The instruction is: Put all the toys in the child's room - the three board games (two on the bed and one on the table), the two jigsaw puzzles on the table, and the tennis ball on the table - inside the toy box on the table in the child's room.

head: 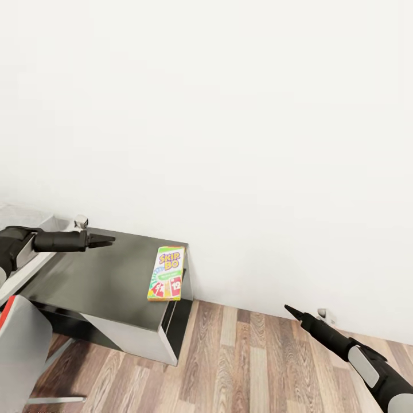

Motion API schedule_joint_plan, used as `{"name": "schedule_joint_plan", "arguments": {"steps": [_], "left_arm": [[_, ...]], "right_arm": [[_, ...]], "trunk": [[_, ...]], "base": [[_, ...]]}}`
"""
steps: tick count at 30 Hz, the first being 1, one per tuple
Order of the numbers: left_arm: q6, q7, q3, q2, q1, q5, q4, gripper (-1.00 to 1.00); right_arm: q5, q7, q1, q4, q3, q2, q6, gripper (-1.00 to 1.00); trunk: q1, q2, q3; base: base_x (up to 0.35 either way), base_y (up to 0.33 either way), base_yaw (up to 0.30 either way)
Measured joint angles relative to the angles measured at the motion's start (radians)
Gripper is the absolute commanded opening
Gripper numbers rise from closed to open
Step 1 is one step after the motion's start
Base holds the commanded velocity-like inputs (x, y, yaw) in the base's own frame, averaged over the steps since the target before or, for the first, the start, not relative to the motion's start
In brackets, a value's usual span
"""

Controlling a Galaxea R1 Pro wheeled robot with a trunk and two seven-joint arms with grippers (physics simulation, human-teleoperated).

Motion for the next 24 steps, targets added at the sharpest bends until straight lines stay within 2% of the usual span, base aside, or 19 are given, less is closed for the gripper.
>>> {"name": "schedule_joint_plan", "arguments": {"steps": [24], "left_arm": [[0.000, 0.000, -0.002, 0.001, 0.000, -0.003, 0.001, 1.00]], "right_arm": [[0.000, 0.000, 0.000, 0.000, -0.002, 0.000, 0.000, 1.00]], "trunk": [[0.000, 0.000, 0.037]], "base": [[0.000, 0.000, 0.102]]}}
